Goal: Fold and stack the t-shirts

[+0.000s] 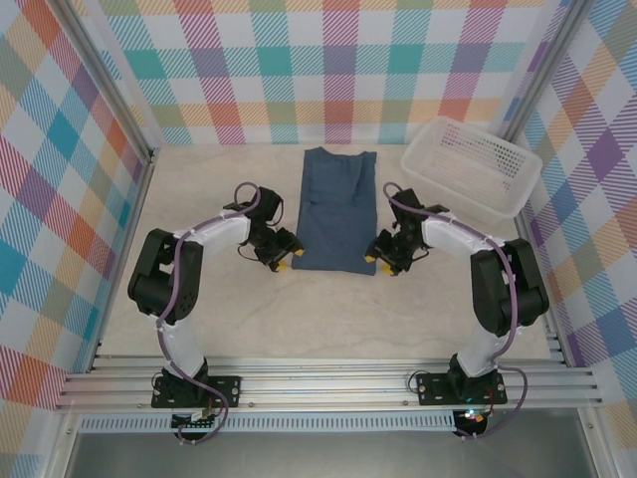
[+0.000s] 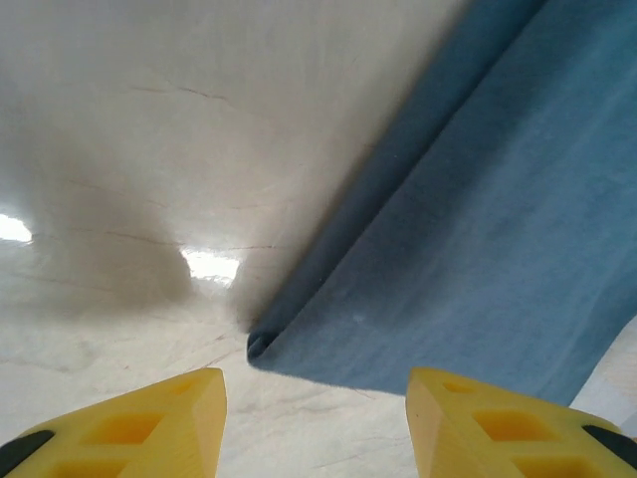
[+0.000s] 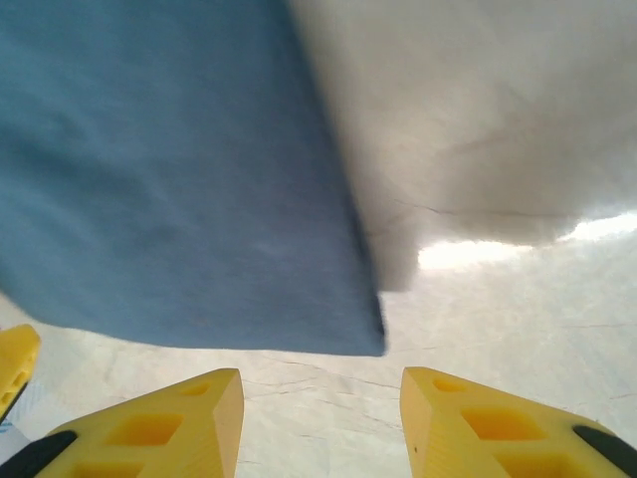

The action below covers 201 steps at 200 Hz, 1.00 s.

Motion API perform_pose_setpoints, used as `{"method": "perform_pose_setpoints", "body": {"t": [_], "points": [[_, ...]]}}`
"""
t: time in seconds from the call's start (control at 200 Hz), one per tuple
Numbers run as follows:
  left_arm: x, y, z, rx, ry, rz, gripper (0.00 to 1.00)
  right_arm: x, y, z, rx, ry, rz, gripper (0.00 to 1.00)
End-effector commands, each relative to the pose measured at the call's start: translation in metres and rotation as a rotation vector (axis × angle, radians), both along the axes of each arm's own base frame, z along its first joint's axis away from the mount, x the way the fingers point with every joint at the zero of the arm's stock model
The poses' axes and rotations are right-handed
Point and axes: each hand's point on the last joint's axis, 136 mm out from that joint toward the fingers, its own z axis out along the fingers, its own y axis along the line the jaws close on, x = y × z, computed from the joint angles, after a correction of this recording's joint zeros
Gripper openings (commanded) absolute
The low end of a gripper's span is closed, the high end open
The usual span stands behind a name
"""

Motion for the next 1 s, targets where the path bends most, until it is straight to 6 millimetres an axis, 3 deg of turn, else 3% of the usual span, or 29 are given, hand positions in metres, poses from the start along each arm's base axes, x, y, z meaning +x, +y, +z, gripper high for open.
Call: {"method": "perform_pose_setpoints", "body": {"t": [0.0, 0.165, 0.29, 0.35, 0.615, 0.69, 0.835, 1.0], "points": [[0.002, -0.013, -0.011, -0.042, 0.006, -0.003, 0.51, 0.002, 0.017, -0.005, 0.116, 0.028, -0.052, 0.45], [0.006, -0.020, -0.022, -0.035, 0.017, -0.020, 0.45, -0.003, 0.021, -0.019, 0.125, 0.063, -0.066, 0.46], [0.009, -0.019, -0.032, -0.015, 0.020, -0.023, 0.23, 0.003, 0.024, -0.026, 0.129, 0.071, -0.075, 0.42], [0.010, -0.019, -0.032, -0.014, 0.016, -0.022, 0.19, 0.007, 0.022, -0.029, 0.108, 0.069, -0.076, 0.41], [0.011, -0.018, -0.025, -0.015, -0.003, -0.025, 0.00, 0.018, 0.022, -0.030, 0.087, 0.039, -0.064, 0.24], [0.008, -0.018, -0.023, -0.016, -0.005, -0.027, 0.00, 0.019, 0.023, -0.030, 0.088, 0.034, -0.059, 0.17], [-0.008, -0.012, -0.017, -0.012, 0.011, -0.033, 0.00, 0.012, 0.021, -0.023, 0.058, -0.001, -0.024, 0.00], [-0.053, -0.010, -0.010, -0.007, 0.042, -0.075, 0.00, -0.021, 0.015, -0.018, 0.009, 0.006, 0.049, 0.00]]}}
